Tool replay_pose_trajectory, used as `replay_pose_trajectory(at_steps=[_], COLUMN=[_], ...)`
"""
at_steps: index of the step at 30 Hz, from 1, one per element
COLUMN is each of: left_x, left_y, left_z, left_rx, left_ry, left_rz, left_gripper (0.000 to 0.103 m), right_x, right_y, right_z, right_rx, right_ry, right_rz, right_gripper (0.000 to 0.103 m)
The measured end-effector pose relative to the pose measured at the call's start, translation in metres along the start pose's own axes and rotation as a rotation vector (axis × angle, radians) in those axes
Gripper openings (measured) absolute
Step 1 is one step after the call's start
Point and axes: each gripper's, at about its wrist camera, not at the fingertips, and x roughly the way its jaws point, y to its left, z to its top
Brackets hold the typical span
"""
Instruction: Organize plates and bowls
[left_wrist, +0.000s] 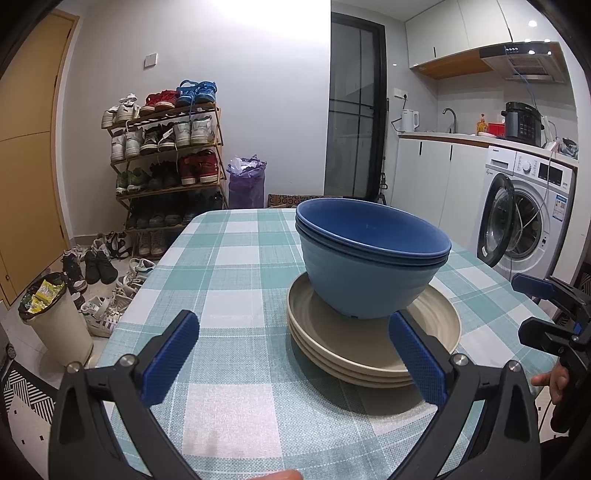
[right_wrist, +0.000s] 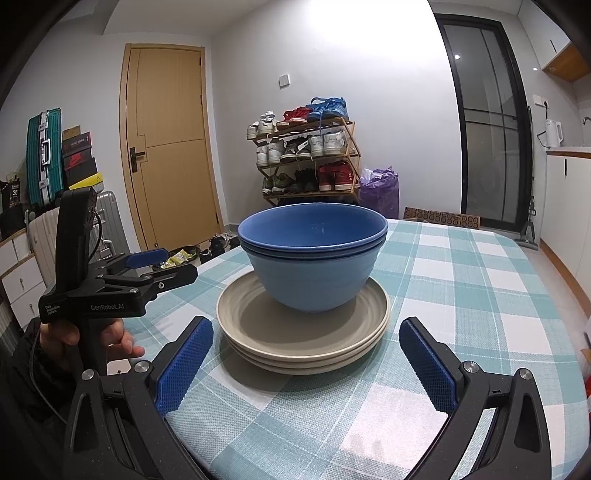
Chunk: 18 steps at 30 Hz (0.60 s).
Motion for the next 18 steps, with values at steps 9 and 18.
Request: replay_pose_trajectory(at_steps=[9,18], left_x=[-0.0001,0.0006], left_y=[0.0002,0.0], left_z=[-0.0004,-0.0012], left_rx=[0.002,0.003], left_ry=[0.0,0.004], left_rz=[-0.003,-0.006], left_gripper=[0.103,0.103], right_x=[-0.0004,0.0005], right_y=[0.0016,0.0012], right_z=[-0.0006,-0.0012], right_rx=[-0.001,-0.002], right_ry=[0.001,0.002], right_rz=[0.001,0.003], right_gripper=[0.103,0.103])
